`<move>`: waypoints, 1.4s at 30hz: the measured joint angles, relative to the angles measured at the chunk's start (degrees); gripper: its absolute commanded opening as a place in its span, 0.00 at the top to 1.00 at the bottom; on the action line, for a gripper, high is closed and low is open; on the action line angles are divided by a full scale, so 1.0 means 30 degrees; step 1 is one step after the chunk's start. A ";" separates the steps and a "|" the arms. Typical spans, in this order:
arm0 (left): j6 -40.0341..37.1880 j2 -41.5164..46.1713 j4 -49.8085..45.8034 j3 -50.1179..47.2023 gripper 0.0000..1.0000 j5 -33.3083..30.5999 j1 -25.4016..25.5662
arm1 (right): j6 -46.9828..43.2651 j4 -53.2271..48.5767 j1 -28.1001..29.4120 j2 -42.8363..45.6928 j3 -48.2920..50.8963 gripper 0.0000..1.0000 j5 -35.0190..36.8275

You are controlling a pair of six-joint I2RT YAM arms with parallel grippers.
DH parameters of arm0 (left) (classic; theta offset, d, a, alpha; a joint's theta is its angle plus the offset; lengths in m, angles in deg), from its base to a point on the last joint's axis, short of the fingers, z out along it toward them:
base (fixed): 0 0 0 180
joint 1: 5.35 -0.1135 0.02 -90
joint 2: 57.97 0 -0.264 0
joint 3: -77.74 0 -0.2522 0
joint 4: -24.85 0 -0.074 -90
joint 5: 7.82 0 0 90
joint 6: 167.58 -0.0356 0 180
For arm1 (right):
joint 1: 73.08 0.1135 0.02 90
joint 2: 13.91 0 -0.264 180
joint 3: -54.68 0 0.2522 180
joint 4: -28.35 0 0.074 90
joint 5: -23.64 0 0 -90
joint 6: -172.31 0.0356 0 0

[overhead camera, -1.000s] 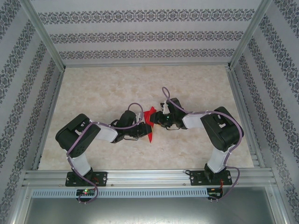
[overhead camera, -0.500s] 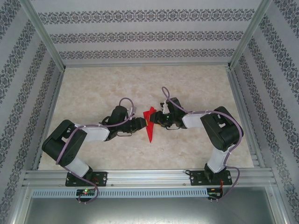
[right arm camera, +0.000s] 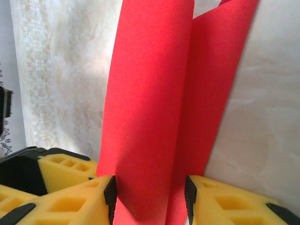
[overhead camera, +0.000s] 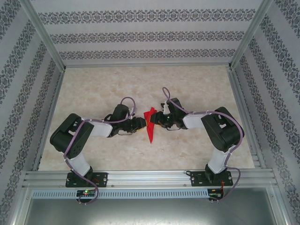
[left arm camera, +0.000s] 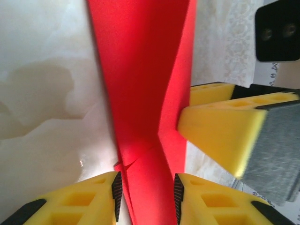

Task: Fold a paper plane with a square sheet of paper (fold left side to right side)
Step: Fold the wing for the fifth time at the center of the table.

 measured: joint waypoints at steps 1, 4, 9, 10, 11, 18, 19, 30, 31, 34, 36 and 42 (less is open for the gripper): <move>0.0022 -0.0146 0.0117 0.0000 0.64 0.0051 0.0000 | 0.0000 0.0000 0.0000 0.0000 0.0000 0.56 0.0000; 0.0087 -0.0430 0.0408 0.0029 0.64 0.0153 0.0000 | 0.0000 -0.0015 0.0000 0.0000 0.0000 0.56 0.0000; 0.0102 -0.0583 0.0452 0.0576 0.68 0.0291 0.0000 | 0.0000 -0.0029 0.0000 0.0000 0.0000 0.56 0.0000; 0.0102 -0.0583 0.0459 0.0707 0.69 0.0306 0.0000 | 0.0000 -0.0029 0.0000 0.0000 0.0000 0.56 0.0000; 0.0109 -0.0597 0.0452 0.0823 0.70 0.0313 0.0000 | -0.0007 -0.0029 0.0000 0.0000 0.0000 0.56 0.0000; 0.0109 -0.1413 0.0459 0.1501 0.77 0.0510 -0.0007 | -0.0007 -0.0051 0.0000 0.0000 -0.0007 0.56 0.0007; 0.0095 -0.1530 0.0459 0.1545 0.79 0.0503 0.0000 | -0.0007 -0.0044 0.0000 0.0000 -0.0015 0.56 0.0000; -0.0248 -0.1778 0.0299 0.1894 1.00 0.0080 -0.0022 | -0.0007 -0.0058 -0.0284 0.0146 -0.0015 0.49 -0.0211; -0.0277 -0.1785 0.0299 0.1894 1.00 0.0066 -0.0044 | -0.0015 -0.0124 -0.0415 0.0233 -0.0015 0.47 -0.0211; -0.0364 -0.1785 0.0284 0.1902 1.00 -0.0007 -0.0058 | -0.0022 -0.0430 -0.1049 0.0699 -0.0058 0.40 -0.0160; -0.0430 -0.1785 0.0226 0.1902 1.00 -0.0051 -0.0058 | -0.0044 -0.0780 -0.1486 0.0962 -0.0350 0.37 0.0000; -0.0517 -0.1785 -0.0036 0.1909 1.00 -0.0080 -0.0058 | 0.0022 -0.2178 -0.1931 0.0918 -0.2550 0.24 0.0546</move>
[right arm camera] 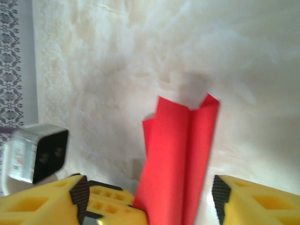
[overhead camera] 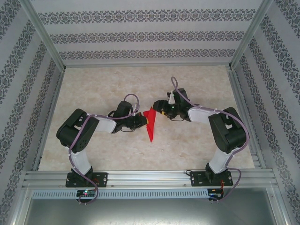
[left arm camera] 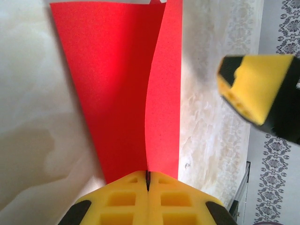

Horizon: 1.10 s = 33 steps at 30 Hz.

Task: Fold a paper plane with a square sheet of paper (fold left side to right side)
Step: Fold the wing for the fifth time at the center of the table.

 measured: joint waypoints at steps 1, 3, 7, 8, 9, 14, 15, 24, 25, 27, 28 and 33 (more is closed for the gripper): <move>-0.0051 0.0000 -0.0102 0.0000 1.00 0.0000 0.0000 | 0.0000 -0.0153 0.0058 -0.0087 -0.0401 0.24 0.0073; -0.0146 0.0000 -0.0240 0.0015 1.00 0.0000 0.0000 | 0.0007 -0.0393 0.0095 -0.0401 -0.1093 0.24 0.0204; -0.0364 0.0007 -0.0444 0.0015 1.00 -0.0015 0.0000 | 0.0087 -0.0750 0.0277 -0.1413 -0.2106 0.24 0.0408; -0.0408 0.0007 -0.0488 0.0015 1.00 -0.0015 0.0000 | 0.0138 -0.0831 0.0328 -0.1683 -0.2273 0.24 0.0437; -0.0423 0.0007 -0.0539 0.0015 1.00 -0.0022 0.0000 | 0.0211 -0.0911 0.0415 -0.1953 -0.2412 0.24 0.0437; -0.0488 0.0007 -0.0619 0.0015 1.00 -0.0109 0.0000 | 0.0415 -0.1231 0.0831 -0.2943 -0.2594 0.25 0.0452; -0.0503 0.0015 -0.0627 0.0015 1.00 -0.0146 0.0000 | 0.0423 -0.1268 0.0845 -0.3089 -0.2623 0.25 0.0408; -0.1661 0.0015 -0.1902 0.0896 1.00 -0.0299 0.0000 | 0.0488 -0.1537 0.0925 -0.3810 -0.3337 0.30 0.0335; -0.1902 0.0015 -0.2149 0.1086 1.00 -0.0350 0.0000 | 0.0481 -0.1756 0.0925 -0.3876 -0.3468 0.30 0.0357; -0.2317 0.0015 -0.2681 0.1450 1.00 -0.0408 0.0000 | 0.0466 -0.2084 0.0925 -0.3942 -0.3657 0.31 0.0408; -0.2484 0.0015 -0.2849 0.1603 1.00 -0.0437 0.0000 | 0.0408 -0.2295 0.0925 -0.3978 -0.3767 0.31 0.0423; -0.2980 0.0007 -0.3337 0.1880 1.00 -0.0503 0.0000 | 0.0146 -0.2958 0.0933 -0.4095 -0.4109 0.31 0.0474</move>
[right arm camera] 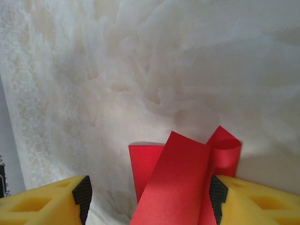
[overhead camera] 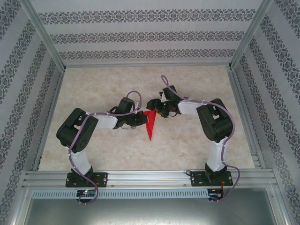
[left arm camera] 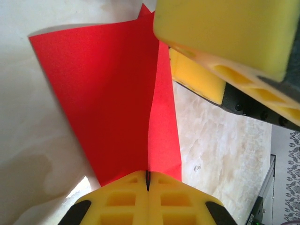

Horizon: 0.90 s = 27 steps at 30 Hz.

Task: Fold a paper plane with a square sheet of paper (fold left side to right side)
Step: Fold the wing for the fifth time at the center of the table.

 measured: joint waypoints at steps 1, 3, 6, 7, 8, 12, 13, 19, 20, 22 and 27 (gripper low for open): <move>-0.0073 -0.0022 -0.0102 0.0029 1.00 0.0000 0.0000 | -0.0109 -0.0066 0.0000 -0.0007 -0.0036 0.31 0.0000; -0.0204 -0.0102 -0.0299 0.0087 1.00 -0.0007 0.0000 | -0.0189 -0.0138 0.0000 -0.0029 -0.0073 0.31 -0.0007; -0.0364 -0.0182 -0.0495 0.0138 1.00 -0.0073 0.0000 | -0.0299 -0.0219 0.0022 -0.0029 -0.0102 0.31 -0.0007; -0.0423 -0.0204 -0.0510 0.0146 1.00 -0.0117 0.0000 | -0.0321 -0.0226 0.0036 -0.0036 -0.0109 0.31 0.0007; -0.0444 -0.0248 -0.0612 0.0211 1.00 -0.0175 0.0000 | -0.0342 -0.0233 0.0036 -0.0036 -0.0109 0.31 0.0007; -0.0590 -0.0510 -0.0707 0.0350 1.00 -0.0342 0.0000 | -0.0401 -0.0364 0.0036 -0.0073 -0.0204 0.31 0.0000; -0.0641 -0.0568 -0.0736 0.0379 1.00 -0.0350 0.0000 | -0.0401 -0.0386 0.0036 -0.0080 -0.0219 0.31 0.0000; -0.0947 -0.0809 -0.0852 0.0627 1.00 -0.0342 0.0000 | -0.0546 -0.0503 0.0036 -0.0095 -0.0277 0.31 0.0000; -0.0991 -0.0831 -0.0867 0.0670 1.00 -0.0342 0.0000 | -0.0605 -0.0510 0.0051 -0.0095 -0.0284 0.31 0.0000; -0.1005 -0.0976 -0.0903 0.0801 1.00 -0.0342 0.0000 | -0.0685 -0.0568 0.0117 -0.0095 -0.0299 0.31 0.0080; -0.1013 -0.1319 -0.0911 0.0882 1.00 -0.0350 0.0000 | -0.0816 -0.0634 0.0124 -0.0095 -0.0321 0.31 0.0131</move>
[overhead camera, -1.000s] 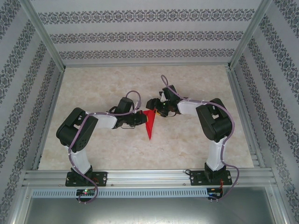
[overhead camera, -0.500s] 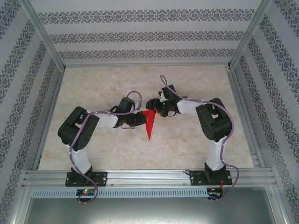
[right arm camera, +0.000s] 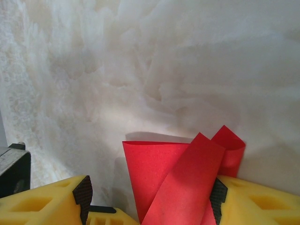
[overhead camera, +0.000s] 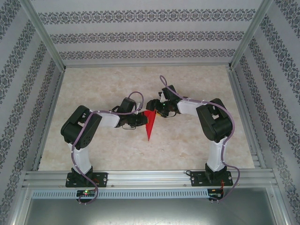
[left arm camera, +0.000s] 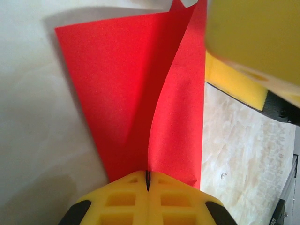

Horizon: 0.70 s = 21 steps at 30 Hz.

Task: Fold a paper plane with a square sheet of paper (fold left side to right side)
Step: Fold the wing for the fifth time at the center of the table.

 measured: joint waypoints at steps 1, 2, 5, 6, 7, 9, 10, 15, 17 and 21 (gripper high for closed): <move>0.0007 -0.0015 0.0000 0.0000 1.00 0.0000 0.0000 | 0.0000 0.0000 0.0000 0.0000 0.0000 0.31 0.0000; 0.0007 -0.0015 0.0000 0.0000 1.00 0.0000 0.0000 | 0.0000 0.0000 0.0000 0.0000 0.0000 0.31 0.0000; 0.0007 -0.0015 0.0000 0.0000 1.00 0.0000 0.0000 | -0.0007 0.0000 0.0000 0.0000 0.0000 0.31 0.0000; 0.0000 -0.0015 0.0000 0.0000 1.00 -0.0007 0.0000 | -0.0007 0.0000 0.0000 0.0000 0.0000 0.31 0.0000; 0.0007 -0.0015 0.0000 0.0000 1.00 -0.0007 0.0000 | -0.0007 0.0000 0.0000 0.0000 0.0000 0.31 0.0000; 0.0007 -0.0015 0.0000 0.0000 1.00 -0.0015 0.0000 | 0.0000 0.0015 0.0000 0.0000 0.0000 0.31 -0.0007; 0.0007 -0.0015 0.0000 0.0000 1.00 -0.0015 0.0000 | 0.0000 0.0036 0.0000 0.0007 0.0000 0.30 -0.0007; 0.0000 -0.0015 0.0007 -0.0022 1.00 -0.0022 0.0000 | -0.0007 0.0131 -0.0160 0.0554 0.0415 0.26 -0.0007; 0.0007 -0.0015 0.0015 -0.0036 1.00 -0.0022 0.0000 | -0.0007 0.0066 -0.0357 0.1188 0.0765 0.24 0.0036; 0.0000 -0.0015 0.0058 -0.0058 1.00 -0.0022 0.0000 | -0.0175 -0.0153 -0.0867 0.3111 0.1559 0.27 0.0364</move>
